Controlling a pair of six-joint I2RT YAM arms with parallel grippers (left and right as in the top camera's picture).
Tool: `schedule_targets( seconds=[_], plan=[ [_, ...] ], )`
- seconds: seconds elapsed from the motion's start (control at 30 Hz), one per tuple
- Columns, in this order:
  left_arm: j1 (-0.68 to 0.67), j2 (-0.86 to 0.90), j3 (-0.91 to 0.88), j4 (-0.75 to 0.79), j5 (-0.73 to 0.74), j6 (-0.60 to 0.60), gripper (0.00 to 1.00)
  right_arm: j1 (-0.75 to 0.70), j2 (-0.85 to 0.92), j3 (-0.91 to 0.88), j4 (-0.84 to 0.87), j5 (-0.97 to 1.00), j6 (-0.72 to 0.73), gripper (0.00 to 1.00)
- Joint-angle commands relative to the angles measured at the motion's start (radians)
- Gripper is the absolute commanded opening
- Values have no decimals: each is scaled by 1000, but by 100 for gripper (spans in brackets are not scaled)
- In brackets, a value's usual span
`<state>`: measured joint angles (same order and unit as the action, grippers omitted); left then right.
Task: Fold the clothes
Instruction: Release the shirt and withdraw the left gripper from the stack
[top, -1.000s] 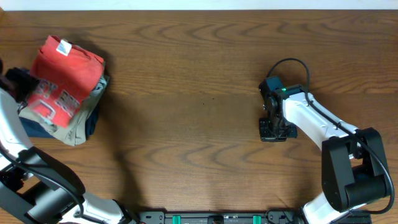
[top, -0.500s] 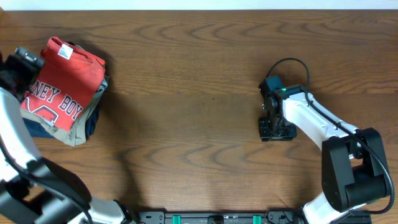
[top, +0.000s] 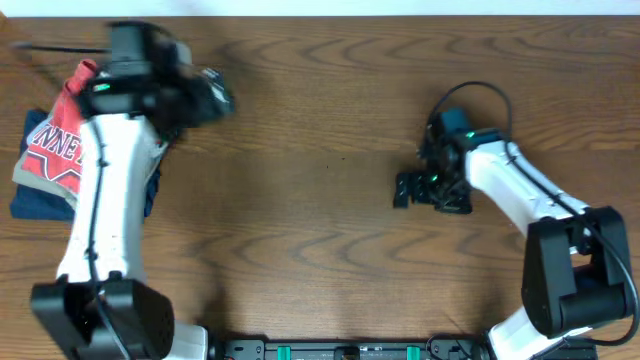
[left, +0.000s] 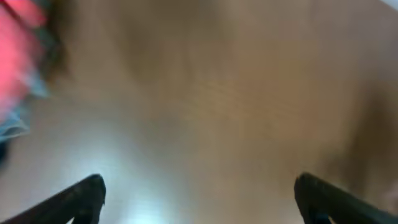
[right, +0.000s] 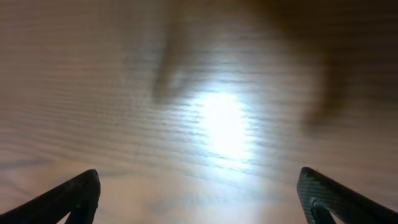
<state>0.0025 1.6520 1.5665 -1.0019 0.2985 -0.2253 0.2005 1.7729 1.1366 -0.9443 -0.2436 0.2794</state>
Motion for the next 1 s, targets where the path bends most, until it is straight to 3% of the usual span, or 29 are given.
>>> schedule_targets(
  seconds=[0.0, 0.23, 0.37, 0.57, 0.8, 0.97],
  plan=[
    [-91, 35, 2, -150, -124, 87, 98, -85, -11, 119, -95, 12, -37, 99],
    [-124, 45, -7, -453, -177, 47, 98, -193, -50, 225, -324, 34, -80, 99],
    [-126, -3, -30, -488, -180, 47, 98, -204, -126, 208, -337, 35, -86, 99],
    [-127, -279, -186, -293, -180, 21, 98, -203, -338, 132, -277, 84, -86, 99],
    [-126, -900, -543, 43, -256, 0, 98, -189, -723, -143, -19, 90, -85, 99],
    [-126, -1229, -662, 97, -296, -1, 98, -187, -979, -333, 115, 90, -86, 99]
  ],
)
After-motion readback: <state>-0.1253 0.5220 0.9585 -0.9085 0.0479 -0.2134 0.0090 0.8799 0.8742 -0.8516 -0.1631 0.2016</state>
